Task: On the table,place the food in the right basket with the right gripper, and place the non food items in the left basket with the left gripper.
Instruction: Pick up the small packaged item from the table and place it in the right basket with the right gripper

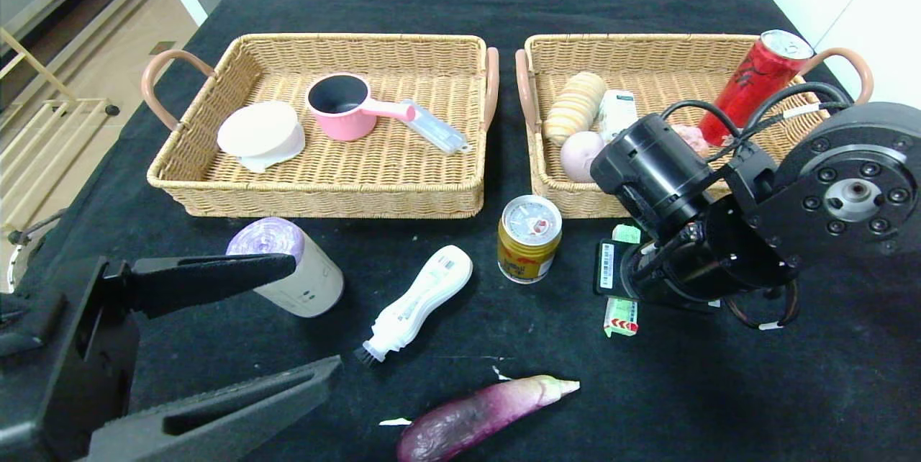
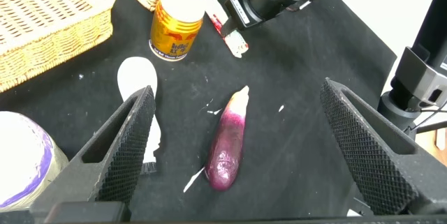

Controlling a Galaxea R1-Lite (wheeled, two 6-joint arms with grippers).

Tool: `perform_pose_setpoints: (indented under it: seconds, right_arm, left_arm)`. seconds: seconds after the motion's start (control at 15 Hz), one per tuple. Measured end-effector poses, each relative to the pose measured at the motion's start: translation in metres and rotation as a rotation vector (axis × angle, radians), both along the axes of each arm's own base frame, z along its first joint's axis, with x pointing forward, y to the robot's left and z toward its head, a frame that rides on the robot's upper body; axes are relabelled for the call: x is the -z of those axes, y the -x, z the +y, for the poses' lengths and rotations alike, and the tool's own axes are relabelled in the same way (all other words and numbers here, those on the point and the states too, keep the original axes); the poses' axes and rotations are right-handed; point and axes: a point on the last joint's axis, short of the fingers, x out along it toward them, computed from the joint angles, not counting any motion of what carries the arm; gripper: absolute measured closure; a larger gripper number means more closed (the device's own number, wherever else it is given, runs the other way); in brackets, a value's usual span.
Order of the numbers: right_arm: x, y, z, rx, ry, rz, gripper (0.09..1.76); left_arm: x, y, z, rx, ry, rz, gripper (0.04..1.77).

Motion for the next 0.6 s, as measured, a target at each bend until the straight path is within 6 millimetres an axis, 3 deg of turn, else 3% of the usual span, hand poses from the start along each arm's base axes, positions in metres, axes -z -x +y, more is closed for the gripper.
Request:
perform_pose_setpoints:
  seconds: [0.6]
  right_arm:
    - [-0.0025, 0.0061, 0.0016, -0.02, 0.006, 0.001, 1.49]
  left_arm:
    - [0.001, -0.0009, -0.0005, -0.001, -0.004, 0.005, 0.09]
